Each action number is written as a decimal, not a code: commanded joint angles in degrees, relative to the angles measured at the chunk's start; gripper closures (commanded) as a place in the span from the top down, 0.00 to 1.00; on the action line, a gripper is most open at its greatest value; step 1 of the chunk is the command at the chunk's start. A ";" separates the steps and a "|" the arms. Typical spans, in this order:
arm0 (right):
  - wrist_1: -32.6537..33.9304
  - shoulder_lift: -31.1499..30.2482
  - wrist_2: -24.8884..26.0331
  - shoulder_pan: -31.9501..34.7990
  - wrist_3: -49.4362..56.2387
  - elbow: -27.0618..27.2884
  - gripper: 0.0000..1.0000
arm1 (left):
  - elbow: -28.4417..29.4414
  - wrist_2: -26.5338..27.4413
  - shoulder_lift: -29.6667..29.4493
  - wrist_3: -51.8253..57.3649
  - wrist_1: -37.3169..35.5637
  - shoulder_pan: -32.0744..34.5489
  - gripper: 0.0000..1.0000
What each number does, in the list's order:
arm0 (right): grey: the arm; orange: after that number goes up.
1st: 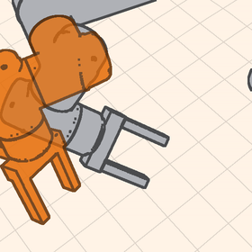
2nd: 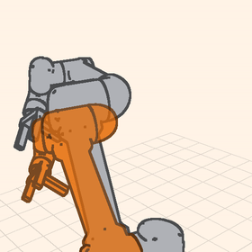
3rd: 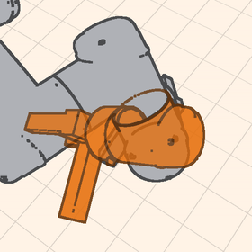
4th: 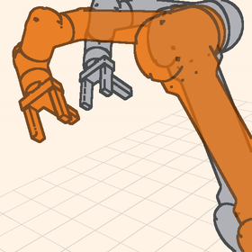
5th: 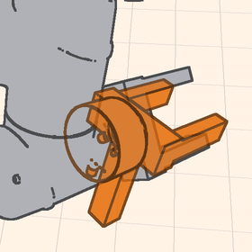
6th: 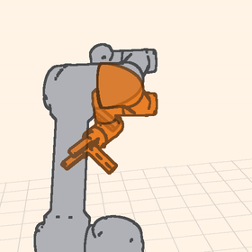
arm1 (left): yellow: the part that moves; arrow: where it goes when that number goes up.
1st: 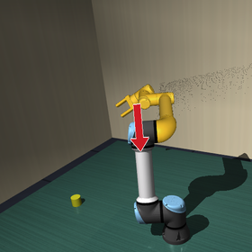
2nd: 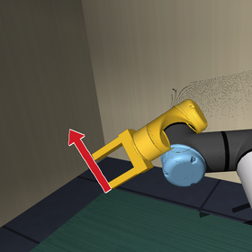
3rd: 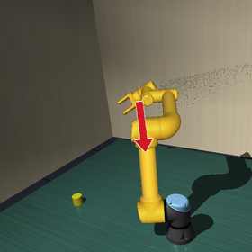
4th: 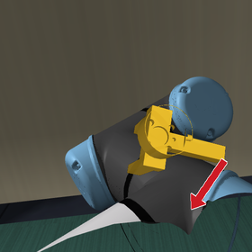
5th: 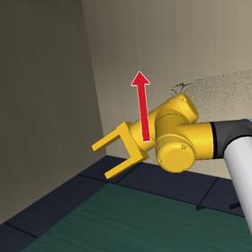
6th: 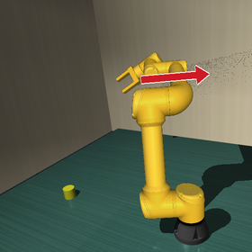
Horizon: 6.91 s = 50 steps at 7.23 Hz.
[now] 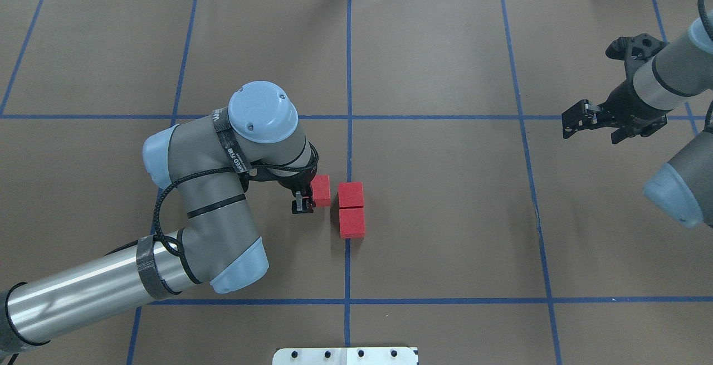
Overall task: Form red blocks into L shape at center
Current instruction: 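Lower the cube next to the farther cube of the column, then open the left gripper and release the red cube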
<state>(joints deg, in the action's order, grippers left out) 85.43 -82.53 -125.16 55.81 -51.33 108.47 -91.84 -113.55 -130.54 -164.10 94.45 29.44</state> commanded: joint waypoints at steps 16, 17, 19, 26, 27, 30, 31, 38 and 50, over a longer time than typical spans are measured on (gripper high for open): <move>0.00 0.00 0.00 0.00 0.00 0.16 1.00 | 2.55 0.96 -0.77 -0.43 2.49 -1.40 0.00; 0.00 0.00 0.00 0.00 0.00 0.16 1.00 | 2.55 0.96 -0.77 -0.43 2.49 -1.40 0.00; 0.00 0.00 -0.09 0.00 0.00 0.16 1.00 | 2.72 1.13 -0.77 -0.43 2.58 -1.40 0.00; 0.00 0.00 -0.09 0.00 0.00 0.25 1.00 | 4.48 0.96 -2.18 -0.34 2.49 -1.40 0.00; 0.00 0.00 -0.09 0.00 0.00 0.25 1.00 | 4.39 0.96 -2.00 0.09 2.84 -1.40 0.20; 0.00 0.09 -0.09 0.00 0.00 0.25 1.00 | 4.48 0.96 -1.82 0.45 3.55 -1.40 1.00; 0.00 0.09 -0.09 0.00 0.00 0.16 1.00 | 4.13 0.96 -1.74 0.80 3.46 -1.14 1.00; 0.00 0.18 -0.09 0.00 0.00 0.16 1.00 | -0.88 0.52 3.45 2.47 2.85 -1.49 1.00; 0.00 -0.09 -0.35 0.09 0.00 0.60 1.00 | -2.29 0.61 3.45 2.38 2.24 -4.47 1.00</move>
<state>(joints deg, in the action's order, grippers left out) 85.43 -82.62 -125.47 55.88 -51.33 109.02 -94.00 -112.94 -127.05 -161.71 97.09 25.39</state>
